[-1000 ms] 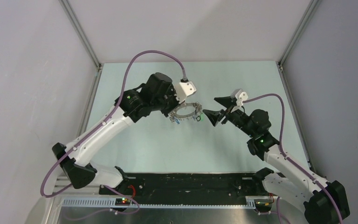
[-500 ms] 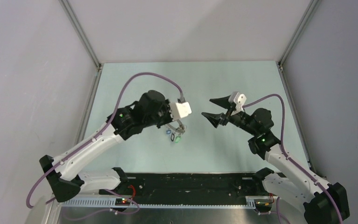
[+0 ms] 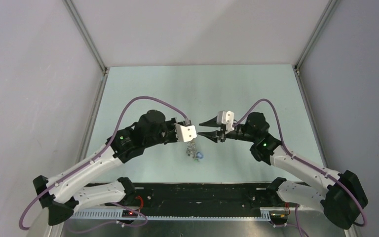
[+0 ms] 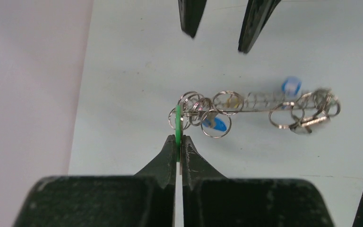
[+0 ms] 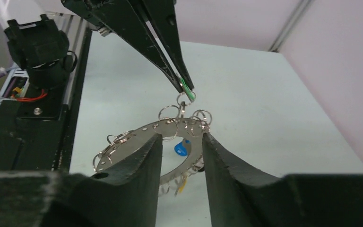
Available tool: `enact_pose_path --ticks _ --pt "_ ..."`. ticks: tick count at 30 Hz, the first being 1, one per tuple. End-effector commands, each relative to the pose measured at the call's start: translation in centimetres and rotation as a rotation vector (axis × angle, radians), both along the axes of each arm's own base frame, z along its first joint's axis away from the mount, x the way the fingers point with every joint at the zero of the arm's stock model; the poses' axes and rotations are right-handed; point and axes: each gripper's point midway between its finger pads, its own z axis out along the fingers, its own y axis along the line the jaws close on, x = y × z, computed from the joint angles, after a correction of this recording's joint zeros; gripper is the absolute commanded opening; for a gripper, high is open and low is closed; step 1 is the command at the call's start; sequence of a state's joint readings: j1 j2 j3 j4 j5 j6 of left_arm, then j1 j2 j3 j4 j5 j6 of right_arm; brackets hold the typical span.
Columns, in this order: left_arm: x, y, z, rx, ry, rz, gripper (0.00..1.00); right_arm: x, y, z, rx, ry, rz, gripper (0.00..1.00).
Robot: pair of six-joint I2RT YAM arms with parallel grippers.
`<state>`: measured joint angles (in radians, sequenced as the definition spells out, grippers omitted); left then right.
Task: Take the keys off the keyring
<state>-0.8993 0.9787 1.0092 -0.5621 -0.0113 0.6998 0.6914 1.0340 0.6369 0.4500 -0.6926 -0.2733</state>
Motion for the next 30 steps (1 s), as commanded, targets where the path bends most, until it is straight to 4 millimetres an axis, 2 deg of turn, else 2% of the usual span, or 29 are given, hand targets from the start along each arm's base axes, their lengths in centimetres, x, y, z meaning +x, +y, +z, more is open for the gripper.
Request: enact_pose_path --ticks 1,6,18,22,27,30 --pt "-0.1 -2.1 3.3 -0.148 -0.090 -0.075 0.00 0.5 1.3 2.1 0.019 -0.121 -0.005 0.38" --pt "-0.4 -2.1 3.4 -0.162 -0.090 -0.088 0.00 0.7 2.6 1.9 0.017 -0.102 0.017 0.29" --pt "-0.9 -2.2 3.1 -0.152 -0.104 -0.126 0.00 2.0 4.5 1.5 0.003 -0.082 0.023 0.27" --pt "-0.8 -2.1 3.1 -0.153 -0.104 -0.118 0.00 1.9 4.6 1.1 -0.004 -0.066 0.031 0.30" --pt "-0.4 -1.9 3.2 -0.150 -0.111 -0.097 0.00 1.4 4.4 0.7 -0.025 -0.049 0.047 0.40" --pt "-0.4 -1.9 3.1 -0.149 -0.108 -0.091 0.00 1.4 4.0 0.1 -0.052 -0.032 0.038 0.42"
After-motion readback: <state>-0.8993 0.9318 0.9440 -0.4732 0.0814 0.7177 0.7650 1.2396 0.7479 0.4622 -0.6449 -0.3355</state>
